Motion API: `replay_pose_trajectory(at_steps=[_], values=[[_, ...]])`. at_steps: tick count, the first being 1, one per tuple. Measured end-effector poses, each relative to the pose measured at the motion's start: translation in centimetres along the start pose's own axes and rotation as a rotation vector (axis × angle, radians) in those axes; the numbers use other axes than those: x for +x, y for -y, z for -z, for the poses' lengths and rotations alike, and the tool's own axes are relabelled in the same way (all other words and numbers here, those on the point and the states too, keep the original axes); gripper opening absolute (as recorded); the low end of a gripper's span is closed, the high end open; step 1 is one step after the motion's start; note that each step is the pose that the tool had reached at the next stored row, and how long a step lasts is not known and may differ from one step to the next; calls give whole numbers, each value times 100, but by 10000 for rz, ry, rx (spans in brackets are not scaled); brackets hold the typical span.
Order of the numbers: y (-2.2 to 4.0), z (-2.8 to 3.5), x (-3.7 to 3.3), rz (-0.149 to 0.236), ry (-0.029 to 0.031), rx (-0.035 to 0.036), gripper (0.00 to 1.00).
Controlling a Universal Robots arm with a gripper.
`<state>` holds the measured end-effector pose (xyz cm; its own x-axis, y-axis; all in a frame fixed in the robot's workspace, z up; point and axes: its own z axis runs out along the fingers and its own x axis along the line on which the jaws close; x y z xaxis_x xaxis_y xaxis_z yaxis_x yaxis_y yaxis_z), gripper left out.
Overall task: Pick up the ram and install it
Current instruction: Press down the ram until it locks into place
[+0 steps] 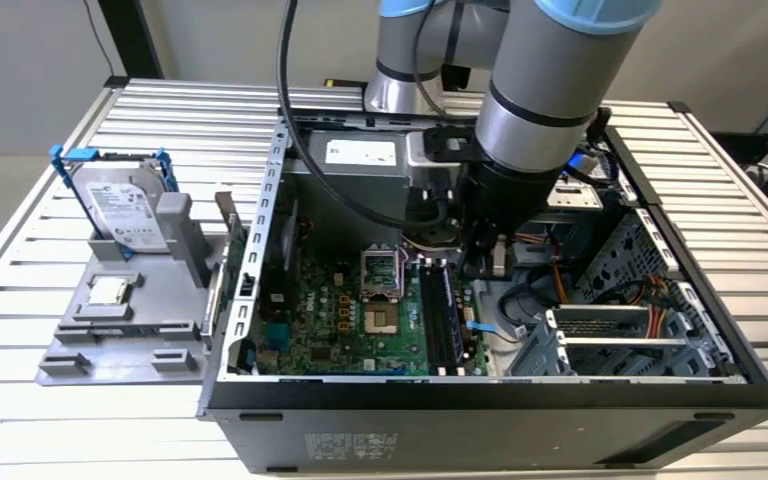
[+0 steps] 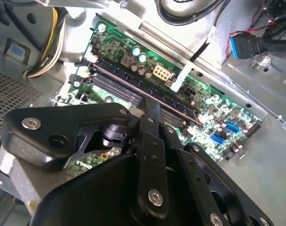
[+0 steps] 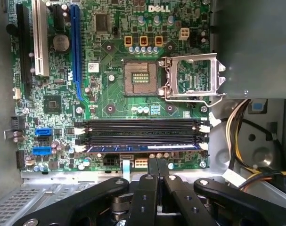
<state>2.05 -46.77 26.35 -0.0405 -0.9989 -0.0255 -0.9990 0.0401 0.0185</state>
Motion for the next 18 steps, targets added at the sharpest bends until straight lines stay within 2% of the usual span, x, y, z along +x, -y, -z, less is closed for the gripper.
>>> replay_pose_trajectory(at_steps=[3, 7, 12, 16, 18], values=[[2, -47, 5, 1, 2, -1, 0], [2, -52, 4, 0, 1, -8, 0], [-1, -134, 19, 2, 2, -8, 0], [2, -188, 110, -5, 0, -7, 0], [3, -226, 133, -16, 2, -7, 0]])
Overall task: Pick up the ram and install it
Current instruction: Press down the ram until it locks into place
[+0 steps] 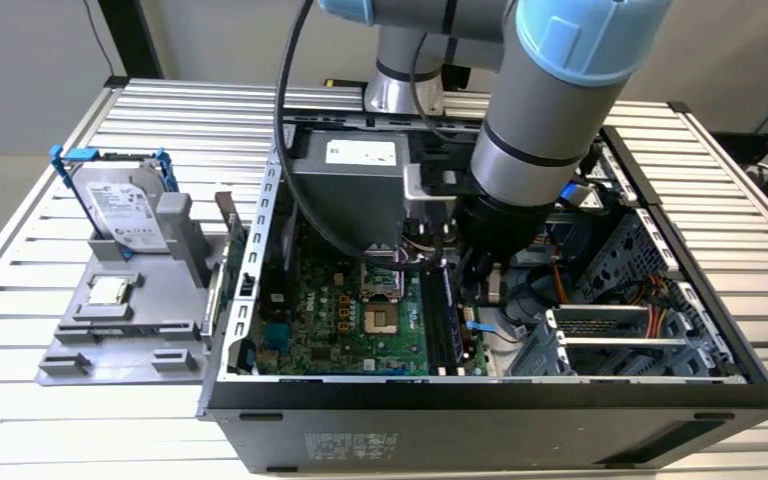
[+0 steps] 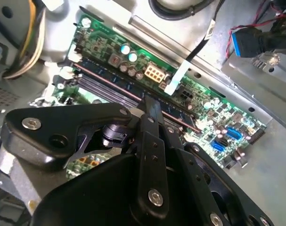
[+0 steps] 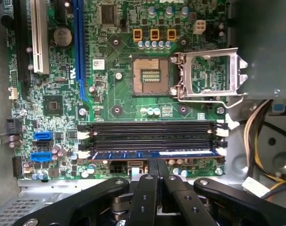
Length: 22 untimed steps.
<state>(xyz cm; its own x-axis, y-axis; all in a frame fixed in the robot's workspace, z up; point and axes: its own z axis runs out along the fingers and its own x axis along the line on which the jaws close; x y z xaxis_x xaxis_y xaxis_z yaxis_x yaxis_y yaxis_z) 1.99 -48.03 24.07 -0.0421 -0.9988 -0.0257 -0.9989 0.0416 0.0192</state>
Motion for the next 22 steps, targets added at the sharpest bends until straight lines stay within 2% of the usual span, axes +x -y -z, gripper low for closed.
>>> replay_pose_trajectory(at_steps=[8, 13, 15, 16, 18, 19, 22], values=[[-6, -145, 7, -58, 0, 1, 0], [-4, -230, 12, -92, -16, -1, 0], [-3, -242, 8, -101, -40, -5, 0], [-4, -213, 3, -103, -55, -9, 0], [-5, -164, 1, -103, 31, 7, 0], [-7, -112, 3, -102, 9, 3, 0], [-9, 29, 1, -101, 4, 3, 0]])
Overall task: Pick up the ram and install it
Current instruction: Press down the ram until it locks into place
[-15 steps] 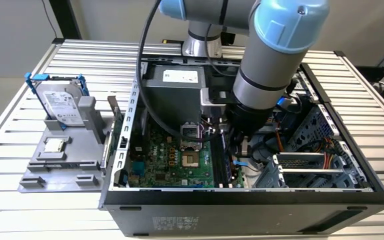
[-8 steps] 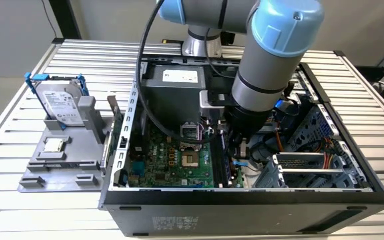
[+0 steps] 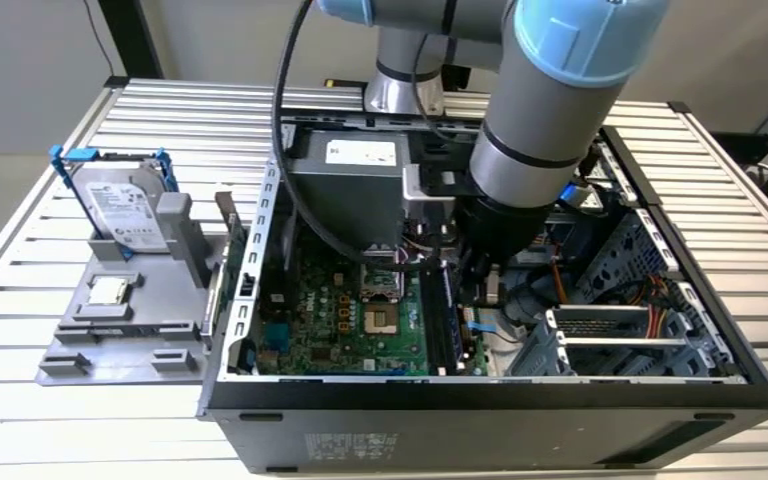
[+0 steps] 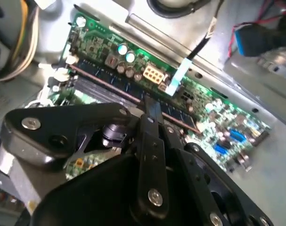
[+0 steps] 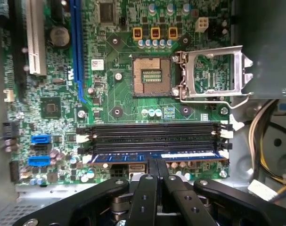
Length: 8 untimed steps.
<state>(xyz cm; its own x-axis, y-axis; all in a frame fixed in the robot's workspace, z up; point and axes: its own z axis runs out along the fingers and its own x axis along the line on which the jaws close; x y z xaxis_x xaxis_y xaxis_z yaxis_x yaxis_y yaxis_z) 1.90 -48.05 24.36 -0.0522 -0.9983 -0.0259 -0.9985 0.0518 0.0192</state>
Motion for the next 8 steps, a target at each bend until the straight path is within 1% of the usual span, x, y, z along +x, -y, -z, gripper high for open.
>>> replay_pose_trajectory(at_steps=[8], values=[[-7, 362, -9, 1, -2, 0, 0]])
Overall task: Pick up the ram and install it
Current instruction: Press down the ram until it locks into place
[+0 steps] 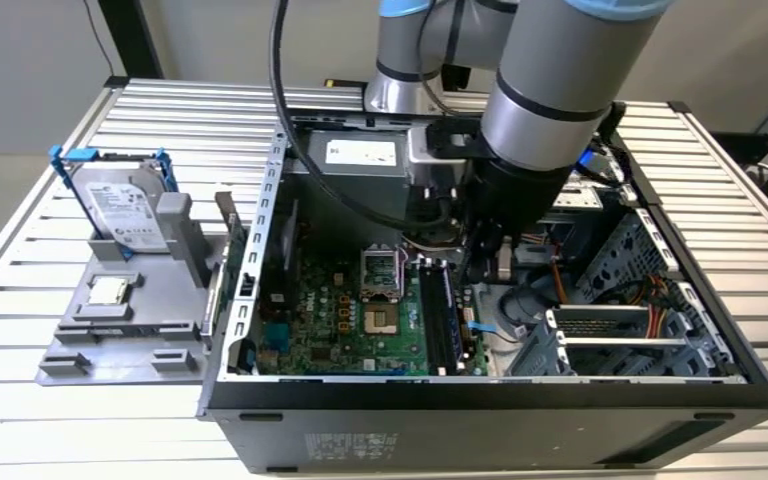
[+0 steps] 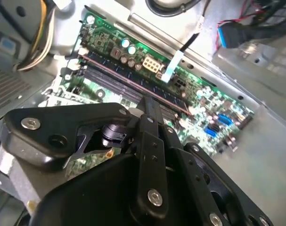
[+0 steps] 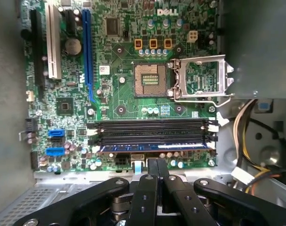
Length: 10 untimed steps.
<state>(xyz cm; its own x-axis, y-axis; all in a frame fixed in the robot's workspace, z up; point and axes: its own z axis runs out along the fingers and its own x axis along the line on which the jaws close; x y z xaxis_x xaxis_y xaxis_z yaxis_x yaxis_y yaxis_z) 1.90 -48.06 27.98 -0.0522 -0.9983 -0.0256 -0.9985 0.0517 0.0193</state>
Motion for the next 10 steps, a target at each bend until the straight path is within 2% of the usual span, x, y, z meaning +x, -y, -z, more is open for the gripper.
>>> replay_pose_trajectory(at_steps=[4, 10], values=[[-3, 162, -4, 0, 1, 0, 0], [-4, 176, -4, 0, -1, 0, 0]])
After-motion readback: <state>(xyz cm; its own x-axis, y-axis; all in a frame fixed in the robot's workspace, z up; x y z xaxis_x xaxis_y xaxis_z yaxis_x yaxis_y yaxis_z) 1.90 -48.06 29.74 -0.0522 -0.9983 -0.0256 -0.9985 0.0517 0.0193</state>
